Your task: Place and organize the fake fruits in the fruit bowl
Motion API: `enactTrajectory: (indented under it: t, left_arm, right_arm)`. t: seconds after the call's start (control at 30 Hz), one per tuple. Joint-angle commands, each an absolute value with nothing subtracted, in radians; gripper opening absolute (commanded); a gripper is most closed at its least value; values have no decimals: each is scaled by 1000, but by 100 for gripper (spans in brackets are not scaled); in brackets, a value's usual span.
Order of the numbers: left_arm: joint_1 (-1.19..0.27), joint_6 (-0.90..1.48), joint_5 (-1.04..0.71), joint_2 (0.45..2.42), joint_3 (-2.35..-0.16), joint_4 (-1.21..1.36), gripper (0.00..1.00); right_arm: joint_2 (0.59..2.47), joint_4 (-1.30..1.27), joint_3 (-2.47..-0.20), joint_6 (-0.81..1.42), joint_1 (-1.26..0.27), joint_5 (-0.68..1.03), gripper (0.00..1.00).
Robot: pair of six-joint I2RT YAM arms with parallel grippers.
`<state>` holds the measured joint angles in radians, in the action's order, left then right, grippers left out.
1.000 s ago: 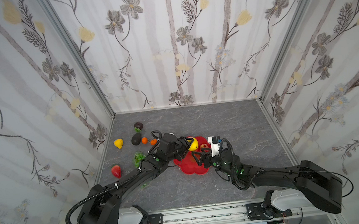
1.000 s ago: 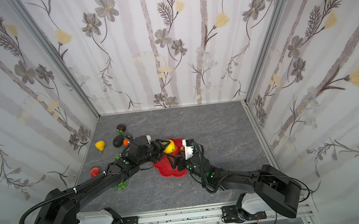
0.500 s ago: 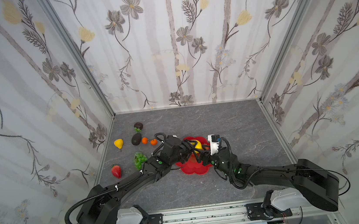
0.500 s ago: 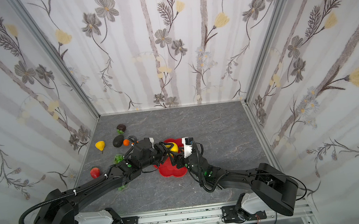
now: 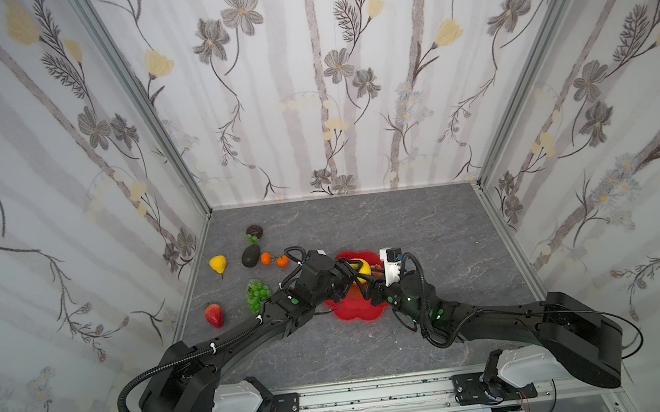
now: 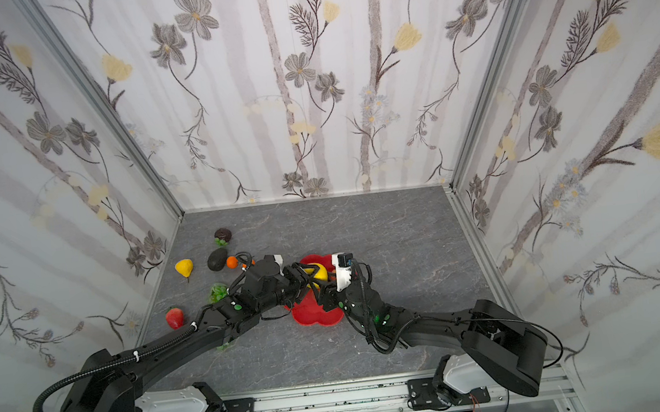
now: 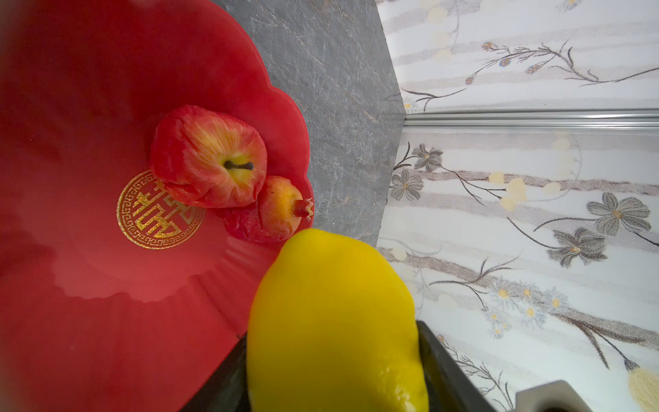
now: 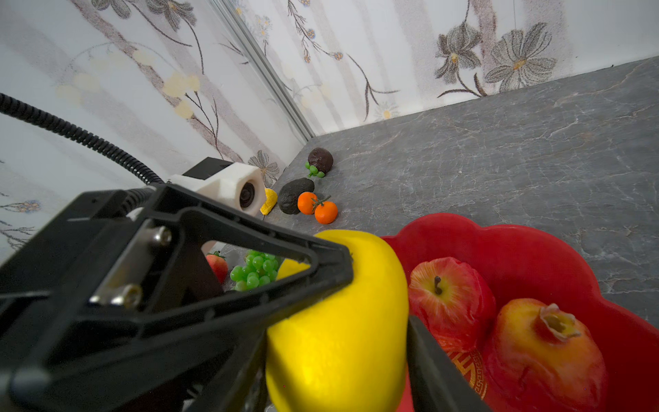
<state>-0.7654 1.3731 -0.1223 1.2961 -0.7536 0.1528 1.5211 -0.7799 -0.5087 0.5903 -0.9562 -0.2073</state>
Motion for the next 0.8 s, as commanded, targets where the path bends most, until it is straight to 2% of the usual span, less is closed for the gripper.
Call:
enactTrajectory:
  t: [0.0, 0.17, 0.43, 0.77]
  left_arm:
    - [-765, 1376, -96, 1285, -748, 166, 61]
    - [-764, 1350, -79, 1264, -745, 150, 68]
    - [-707, 1193, -10, 1144, -715, 45, 87]
    - [-598, 962, 158, 867, -679, -263, 92]
  right_arm:
    - [1514, -808, -518, 597, -957, -207, 55]
    - [1502, -744, -533, 596, -956, -213, 54]
    - [1455, -537, -544, 558, -957, -261, 53]
    - [1322, -249, -519, 502, -957, -246, 53]
